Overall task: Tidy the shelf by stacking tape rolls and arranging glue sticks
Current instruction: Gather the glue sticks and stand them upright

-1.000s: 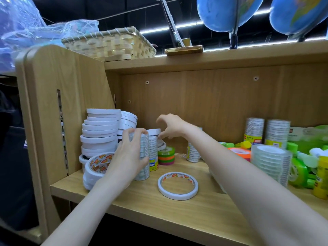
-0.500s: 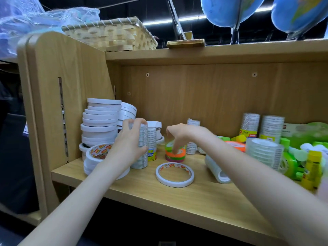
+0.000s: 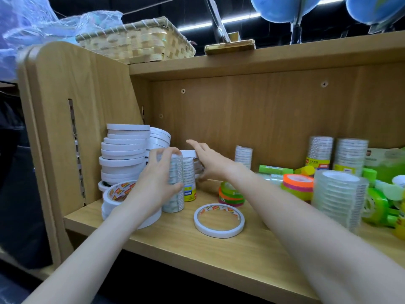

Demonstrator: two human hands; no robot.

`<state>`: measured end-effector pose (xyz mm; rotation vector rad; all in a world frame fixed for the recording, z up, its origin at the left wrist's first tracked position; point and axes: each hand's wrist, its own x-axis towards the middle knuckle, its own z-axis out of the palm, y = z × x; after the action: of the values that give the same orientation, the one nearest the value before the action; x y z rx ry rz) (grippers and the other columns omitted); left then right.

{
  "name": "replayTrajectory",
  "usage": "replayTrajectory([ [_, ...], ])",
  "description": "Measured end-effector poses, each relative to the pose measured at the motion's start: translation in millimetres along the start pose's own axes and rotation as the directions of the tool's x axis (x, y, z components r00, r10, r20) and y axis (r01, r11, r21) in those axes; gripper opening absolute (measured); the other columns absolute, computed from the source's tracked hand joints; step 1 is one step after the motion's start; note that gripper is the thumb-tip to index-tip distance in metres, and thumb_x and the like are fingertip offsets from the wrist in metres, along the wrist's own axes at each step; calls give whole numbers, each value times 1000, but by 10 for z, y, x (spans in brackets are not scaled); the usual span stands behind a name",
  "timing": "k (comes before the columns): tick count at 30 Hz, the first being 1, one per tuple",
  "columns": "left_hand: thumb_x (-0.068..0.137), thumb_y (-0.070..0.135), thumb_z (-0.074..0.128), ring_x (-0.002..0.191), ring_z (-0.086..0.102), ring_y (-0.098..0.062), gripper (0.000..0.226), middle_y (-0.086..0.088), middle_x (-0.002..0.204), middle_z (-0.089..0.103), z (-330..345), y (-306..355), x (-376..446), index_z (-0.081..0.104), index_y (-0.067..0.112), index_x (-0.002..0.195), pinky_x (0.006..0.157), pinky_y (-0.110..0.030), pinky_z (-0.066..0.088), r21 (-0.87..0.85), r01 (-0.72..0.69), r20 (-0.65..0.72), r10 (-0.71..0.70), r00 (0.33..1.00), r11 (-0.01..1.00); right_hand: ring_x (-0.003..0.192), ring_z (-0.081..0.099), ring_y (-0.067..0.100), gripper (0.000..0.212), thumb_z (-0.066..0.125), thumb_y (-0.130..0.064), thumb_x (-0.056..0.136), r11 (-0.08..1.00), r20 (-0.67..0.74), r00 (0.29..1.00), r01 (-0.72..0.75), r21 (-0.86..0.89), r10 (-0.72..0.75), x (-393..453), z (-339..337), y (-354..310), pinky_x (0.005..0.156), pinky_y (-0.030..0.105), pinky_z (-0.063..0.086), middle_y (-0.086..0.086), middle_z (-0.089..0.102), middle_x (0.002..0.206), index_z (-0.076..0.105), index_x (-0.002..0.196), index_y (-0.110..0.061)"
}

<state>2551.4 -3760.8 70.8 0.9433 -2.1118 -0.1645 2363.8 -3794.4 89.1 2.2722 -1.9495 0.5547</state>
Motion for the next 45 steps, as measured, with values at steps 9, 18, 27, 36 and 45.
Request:
replayTrajectory([
  [9,75,17,72,122,33,-30,64,-4,131,31,27,32,25,36,29,127,97,-35,30,108,82,-16,-81,997,991,99,52,31,33,68,-18,77,974,-204,966,117,-194,-156,240,-426,-48,80,35,41,10,46,113,56,107,-10],
  [18,74,13,73,107,43,-15,59,5,114,29,25,9,2,35,34,113,88,-23,32,55,-3,-24,4,1000,998,92,52,21,36,68,-20,76,988,2,988,156,19,-156,180,-316,-15,74,38,49,2,51,99,47,105,-14],
  [27,73,14,74,106,45,-17,61,2,120,31,18,-3,17,39,28,121,92,-29,37,39,28,-29,-27,999,999,76,66,22,14,66,0,72,963,64,996,-70,262,55,222,-530,23,69,35,58,13,64,82,59,81,-8],
  [36,76,13,70,91,46,-14,57,5,114,27,24,38,1,36,28,119,73,-25,38,8,83,-84,-82,993,997,119,50,27,53,70,-10,77,990,181,980,106,-97,-87,277,-176,87,93,32,44,10,52,128,48,125,-13],
  [45,76,7,69,90,42,-10,45,0,113,37,-63,72,17,44,29,105,55,-7,35,-168,162,-75,-177,981,972,91,55,20,19,64,-3,78,998,-80,995,60,-25,-62,174,-292,42,74,24,41,6,58,94,64,97,-7],
])
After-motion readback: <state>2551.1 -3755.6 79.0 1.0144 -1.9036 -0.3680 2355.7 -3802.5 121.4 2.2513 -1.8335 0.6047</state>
